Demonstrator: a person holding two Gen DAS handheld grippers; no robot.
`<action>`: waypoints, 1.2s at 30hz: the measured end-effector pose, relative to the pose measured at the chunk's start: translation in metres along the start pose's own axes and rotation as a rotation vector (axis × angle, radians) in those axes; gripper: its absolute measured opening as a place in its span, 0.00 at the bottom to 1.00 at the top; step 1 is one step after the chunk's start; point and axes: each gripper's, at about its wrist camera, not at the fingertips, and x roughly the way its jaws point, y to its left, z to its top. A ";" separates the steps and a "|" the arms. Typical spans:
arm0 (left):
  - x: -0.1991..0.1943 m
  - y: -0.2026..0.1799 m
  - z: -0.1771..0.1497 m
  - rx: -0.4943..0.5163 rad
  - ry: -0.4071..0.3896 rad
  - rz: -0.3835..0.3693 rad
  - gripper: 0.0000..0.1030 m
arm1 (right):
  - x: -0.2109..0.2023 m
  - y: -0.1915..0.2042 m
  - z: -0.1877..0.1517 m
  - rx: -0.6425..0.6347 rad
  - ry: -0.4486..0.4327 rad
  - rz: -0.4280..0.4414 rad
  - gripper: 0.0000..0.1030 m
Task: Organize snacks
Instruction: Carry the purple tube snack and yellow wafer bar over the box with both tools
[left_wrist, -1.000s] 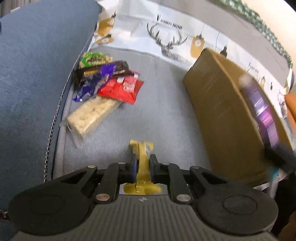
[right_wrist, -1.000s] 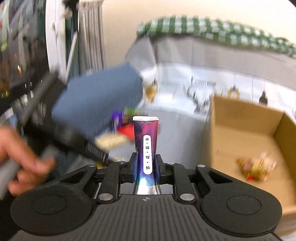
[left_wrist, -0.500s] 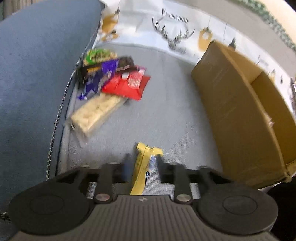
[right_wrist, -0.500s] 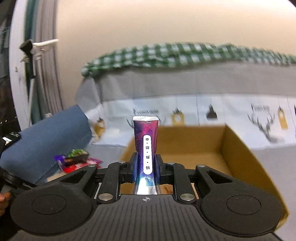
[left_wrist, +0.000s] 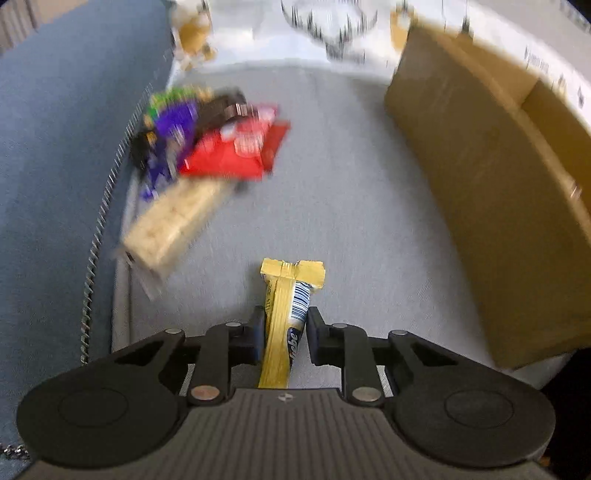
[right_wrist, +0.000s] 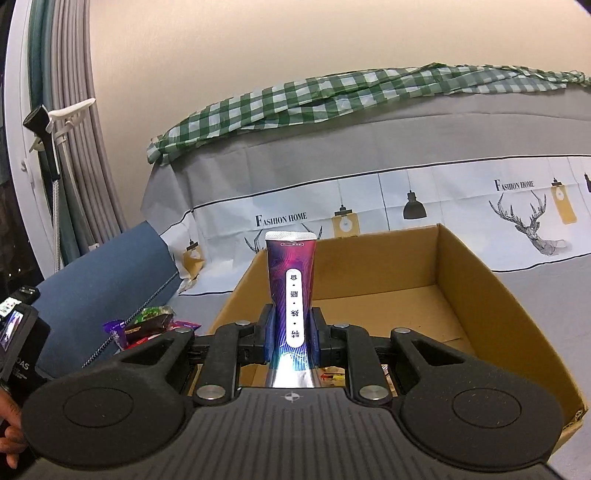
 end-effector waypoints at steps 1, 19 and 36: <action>-0.010 0.002 -0.002 -0.014 -0.053 -0.014 0.24 | -0.001 -0.002 0.000 0.008 -0.002 0.000 0.19; -0.109 -0.092 0.022 -0.099 -0.399 -0.239 0.24 | -0.001 -0.026 0.001 0.133 -0.058 -0.111 0.19; -0.123 -0.204 0.081 -0.006 -0.472 -0.360 0.24 | -0.008 -0.035 -0.001 0.167 -0.127 -0.206 0.19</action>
